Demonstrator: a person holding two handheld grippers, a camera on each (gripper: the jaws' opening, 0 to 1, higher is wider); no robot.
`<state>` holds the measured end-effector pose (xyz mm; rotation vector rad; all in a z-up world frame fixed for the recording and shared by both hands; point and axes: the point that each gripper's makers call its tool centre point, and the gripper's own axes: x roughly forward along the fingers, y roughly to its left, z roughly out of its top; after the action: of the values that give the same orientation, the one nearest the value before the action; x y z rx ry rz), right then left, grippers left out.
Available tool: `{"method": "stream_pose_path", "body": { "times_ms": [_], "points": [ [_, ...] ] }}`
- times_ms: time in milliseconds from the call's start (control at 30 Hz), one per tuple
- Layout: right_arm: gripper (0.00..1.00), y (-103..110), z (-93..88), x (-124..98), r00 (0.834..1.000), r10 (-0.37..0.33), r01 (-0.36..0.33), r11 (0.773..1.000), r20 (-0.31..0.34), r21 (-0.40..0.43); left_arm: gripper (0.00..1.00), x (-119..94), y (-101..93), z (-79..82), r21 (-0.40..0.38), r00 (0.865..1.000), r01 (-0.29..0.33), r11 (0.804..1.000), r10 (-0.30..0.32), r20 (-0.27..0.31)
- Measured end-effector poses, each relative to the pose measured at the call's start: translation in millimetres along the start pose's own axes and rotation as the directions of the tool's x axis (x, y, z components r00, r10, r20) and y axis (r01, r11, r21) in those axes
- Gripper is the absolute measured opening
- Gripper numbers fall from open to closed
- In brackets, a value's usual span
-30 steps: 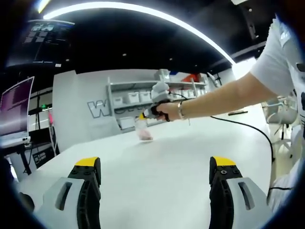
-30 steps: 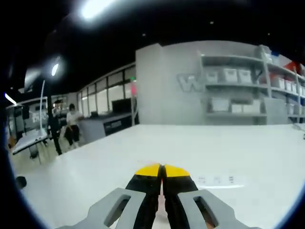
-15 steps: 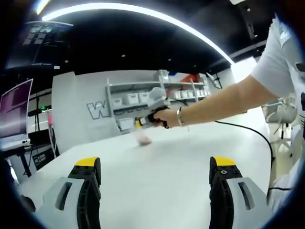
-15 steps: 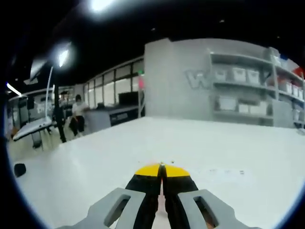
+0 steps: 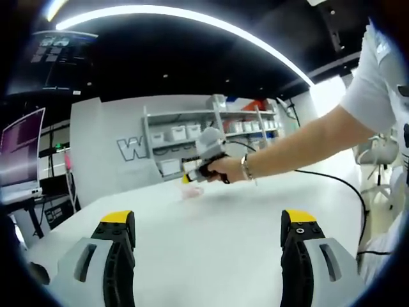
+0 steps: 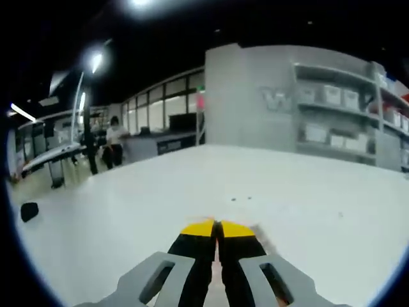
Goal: Open the resealable bag by pulling the two sides of the seal apart until the entire bag opening is separated and visibly accessible.
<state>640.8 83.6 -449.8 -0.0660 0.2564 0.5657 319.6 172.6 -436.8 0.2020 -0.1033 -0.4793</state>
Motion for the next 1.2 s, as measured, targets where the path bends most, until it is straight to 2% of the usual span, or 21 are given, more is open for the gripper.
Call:
{"method": "stream_pose_path", "body": {
  "times_ms": [233, 433, 567, 667, 1033, 1200],
  "points": [
    [0.0, 13, -6.3, -3, 0.999, 0.034, -0.034, 0.999, -0.012, -0.018, 0.93, -2, -1.7, 3.8, 0.01, 1.0, -0.001, 1.0, 0.0, 0.008],
    [0.06, 21, -9.4, -6, 0.999, 0.037, -0.038, 0.997, -0.015, -0.068, 0.93, -5, -2.1, 5.7, 0.012, 1.0, -0.003, 1.0, 0.003, 0.012],
    [0.14, 24, -10.2, -11, 1.0, 0.028, -0.029, 0.996, -0.013, -0.088, 0.93, -7, -1.6, 7.1, 0.014, 1.0, -0.006, 1.0, 0.006, 0.017],
    [0.15, 25, -11.7, -12, 1.0, 0.028, -0.029, 0.994, -0.014, -0.109, 0.93, -8, -1.1, 7.2, 0.014, 1.0, -0.007, 1.0, 0.007, 0.017],
    [0.29, 31, -13.9, -14, 0.999, 0.032, -0.034, 0.993, -0.012, -0.114, 0.94, -9, 2.5, 11.3, 0.019, 0.999, -0.022, 1.0, 0.021, 0.034],
    [0.36, 37, -15.0, -16, 0.999, 0.042, -0.043, 0.989, -0.011, -0.143, 0.95, -10, 3.6, 11.7, 0.018, 0.999, -0.024, 1.0, 0.023, 0.036]
  ]
}}
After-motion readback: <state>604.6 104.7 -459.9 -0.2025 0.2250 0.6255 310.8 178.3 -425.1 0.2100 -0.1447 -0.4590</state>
